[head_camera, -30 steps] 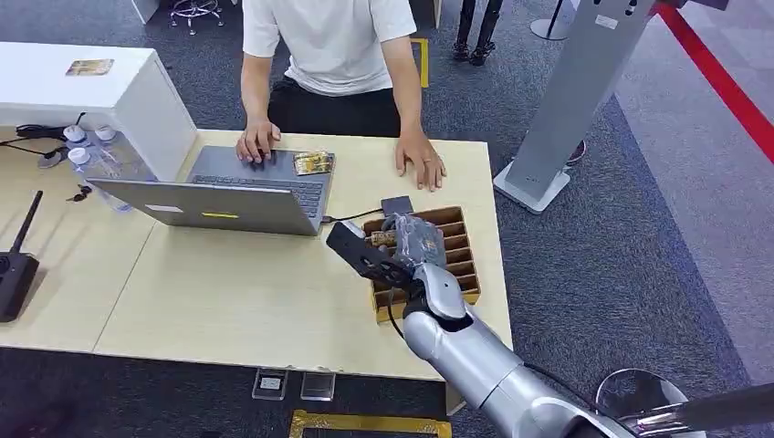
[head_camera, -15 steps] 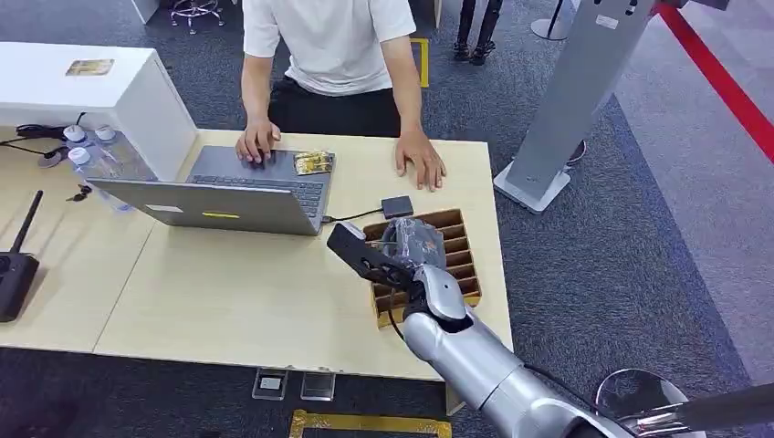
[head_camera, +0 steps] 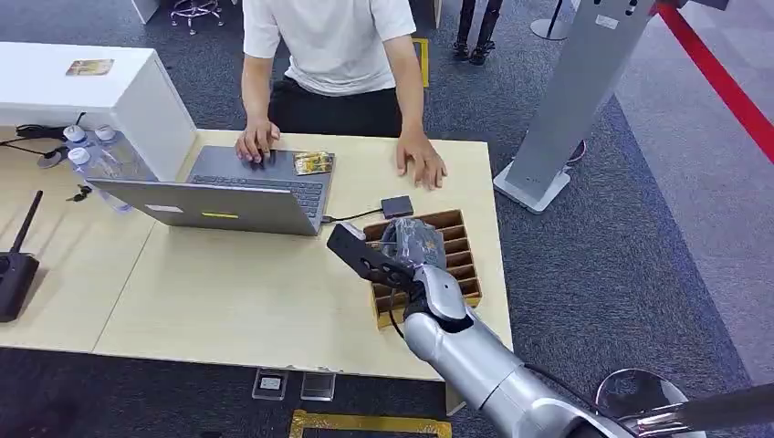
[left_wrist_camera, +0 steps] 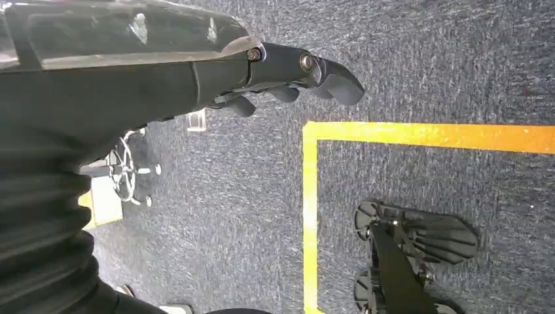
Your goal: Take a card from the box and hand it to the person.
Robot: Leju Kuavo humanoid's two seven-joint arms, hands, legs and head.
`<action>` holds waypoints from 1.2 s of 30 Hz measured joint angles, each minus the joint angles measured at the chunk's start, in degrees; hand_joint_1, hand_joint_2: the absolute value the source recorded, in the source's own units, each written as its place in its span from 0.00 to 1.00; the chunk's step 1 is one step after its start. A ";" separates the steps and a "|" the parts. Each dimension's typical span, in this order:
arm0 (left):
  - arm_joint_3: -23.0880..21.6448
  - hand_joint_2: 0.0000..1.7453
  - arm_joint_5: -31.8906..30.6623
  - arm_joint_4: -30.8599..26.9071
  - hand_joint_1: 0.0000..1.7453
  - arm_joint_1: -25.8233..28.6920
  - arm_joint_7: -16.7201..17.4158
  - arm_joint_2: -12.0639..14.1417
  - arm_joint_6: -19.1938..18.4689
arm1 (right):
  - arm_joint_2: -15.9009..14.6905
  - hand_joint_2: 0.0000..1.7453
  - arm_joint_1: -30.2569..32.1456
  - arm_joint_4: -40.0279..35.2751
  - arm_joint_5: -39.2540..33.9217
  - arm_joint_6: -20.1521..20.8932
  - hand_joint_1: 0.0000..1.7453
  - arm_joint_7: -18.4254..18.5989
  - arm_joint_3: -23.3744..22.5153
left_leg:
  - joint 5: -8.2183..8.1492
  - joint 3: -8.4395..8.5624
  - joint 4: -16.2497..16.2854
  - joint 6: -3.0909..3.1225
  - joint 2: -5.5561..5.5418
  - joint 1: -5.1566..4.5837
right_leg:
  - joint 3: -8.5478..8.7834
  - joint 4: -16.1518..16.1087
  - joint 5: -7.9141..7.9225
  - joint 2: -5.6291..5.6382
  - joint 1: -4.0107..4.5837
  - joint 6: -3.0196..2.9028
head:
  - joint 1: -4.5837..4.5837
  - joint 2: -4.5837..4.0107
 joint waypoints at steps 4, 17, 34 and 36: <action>0.00 1.00 0.13 0.00 0.00 0.00 -0.07 0.00 0.33 | -0.02 1.00 0.02 -0.02 -0.07 -0.31 0.96 -0.24 -0.02 | 0.00 0.01 0.00 0.00 0.00 0.00 | 0.00 0.00 0.00 0.00 0.00 0.00 | -0.02 0.00; 0.00 1.00 1.01 0.00 0.00 0.02 -0.87 -0.02 0.52 | -0.55 1.00 4.26 -3.62 -0.88 -19.10 0.96 -18.15 -2.51 | 0.00 -0.01 0.00 0.00 0.00 0.00 | -0.01 0.00 0.00 0.00 0.00 0.00 | 0.02 0.00; -0.15 1.00 0.59 0.00 0.00 0.04 -1.25 -0.04 0.83 | 4.87 1.00 12.98 -15.54 1.77 -20.28 0.96 -39.36 -22.38 | 0.01 -0.04 0.00 0.00 0.00 0.00 | 0.01 0.01 0.01 0.00 0.00 -0.01 | 0.07 0.00; -0.57 1.00 0.15 0.00 0.00 -0.05 -1.46 -0.04 0.46 | 5.16 1.00 10.30 -13.46 4.22 -20.24 0.96 -36.04 -22.40 | 0.01 -0.05 0.00 0.00 0.00 0.00 | -0.01 0.02 0.01 0.01 0.00 -0.01 | 0.00 0.00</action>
